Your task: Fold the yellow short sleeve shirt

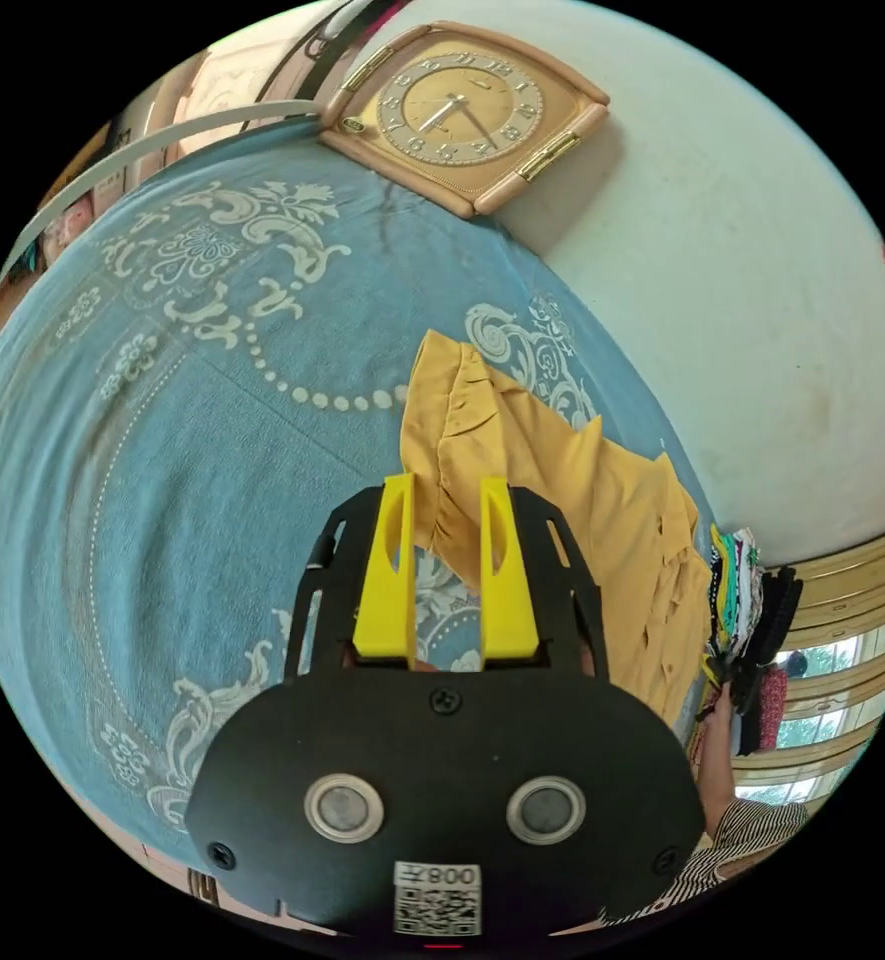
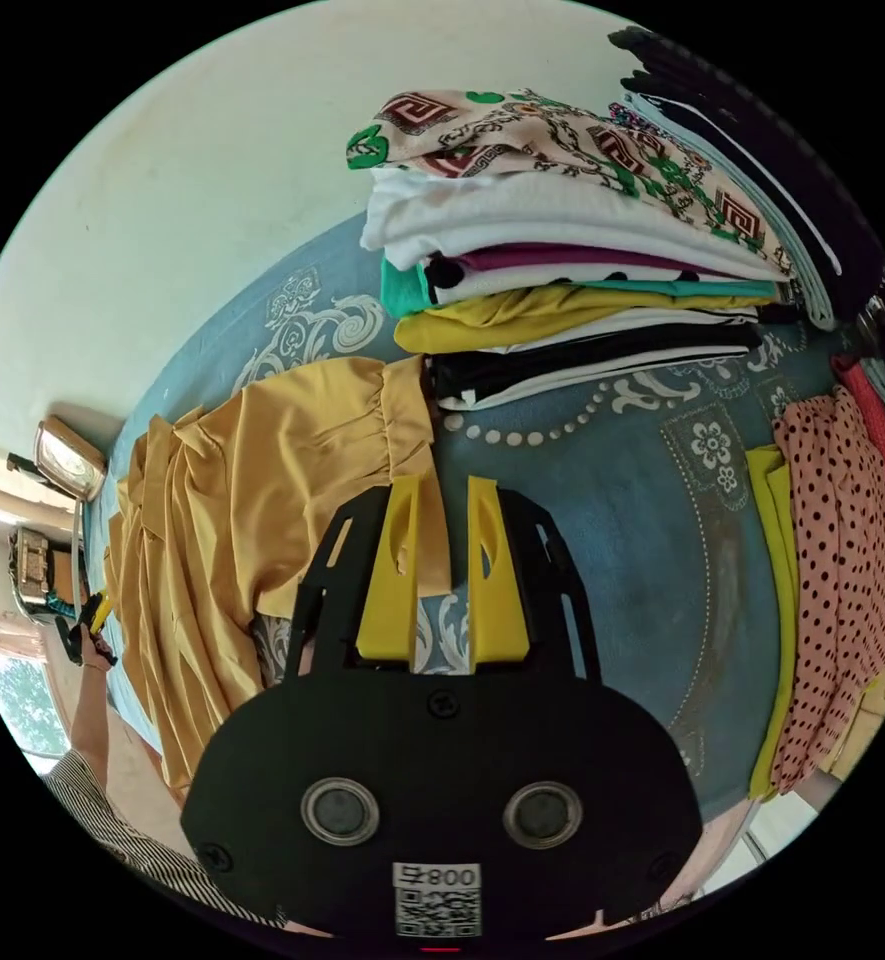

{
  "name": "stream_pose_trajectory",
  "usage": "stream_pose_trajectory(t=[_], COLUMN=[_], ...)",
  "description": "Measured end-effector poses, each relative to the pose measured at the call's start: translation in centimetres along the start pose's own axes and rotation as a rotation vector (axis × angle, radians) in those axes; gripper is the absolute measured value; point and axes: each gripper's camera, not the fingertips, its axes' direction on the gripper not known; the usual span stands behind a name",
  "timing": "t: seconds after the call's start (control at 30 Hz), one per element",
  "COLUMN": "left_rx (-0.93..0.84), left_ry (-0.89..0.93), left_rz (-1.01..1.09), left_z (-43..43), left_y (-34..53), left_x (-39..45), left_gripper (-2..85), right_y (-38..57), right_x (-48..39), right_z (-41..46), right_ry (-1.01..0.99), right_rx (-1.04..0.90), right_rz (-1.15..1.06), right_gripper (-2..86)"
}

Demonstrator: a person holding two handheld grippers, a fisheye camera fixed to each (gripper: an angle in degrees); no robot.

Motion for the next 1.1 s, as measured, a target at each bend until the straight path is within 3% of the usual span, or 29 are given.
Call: stream_pose_trajectory(t=[0.2, 0.37, 0.5, 0.67, 1.1], left_rx=[-0.089, 0.041, 0.097, -0.007, -0.016], left_ry=[-0.139, -0.169, -0.191, -0.214, -0.236], left_rz=[0.126, 0.165, 0.166, 0.089, 0.073], left_z=[1.3, -3.5, -6.3, -4.2, -5.8], left_y=[0.4, 2.5, 4.5, 7.3, 11.4], left_x=[2.3, 2.2, 0.6, -2.7, -4.1], left_gripper=[3.5, 2.4, 2.3, 2.3, 2.0], right_y=[-0.1, 0.5, 2.0, 3.6, 6.9], right_x=[-0.8, 0.3, 2.0, 4.2, 7.6], right_z=[0.6, -0.7, -3.6, -2.0, -3.2], right_ry=[0.03, 0.071, 0.089, 0.092, 0.053], right_rx=[-0.059, -0.062, 0.008, -0.055, -0.012], right_rz=[-0.057, -0.069, -0.069, -0.029, 0.076], right_gripper=[3.7, 0.9, 0.5, 0.4, 0.5])
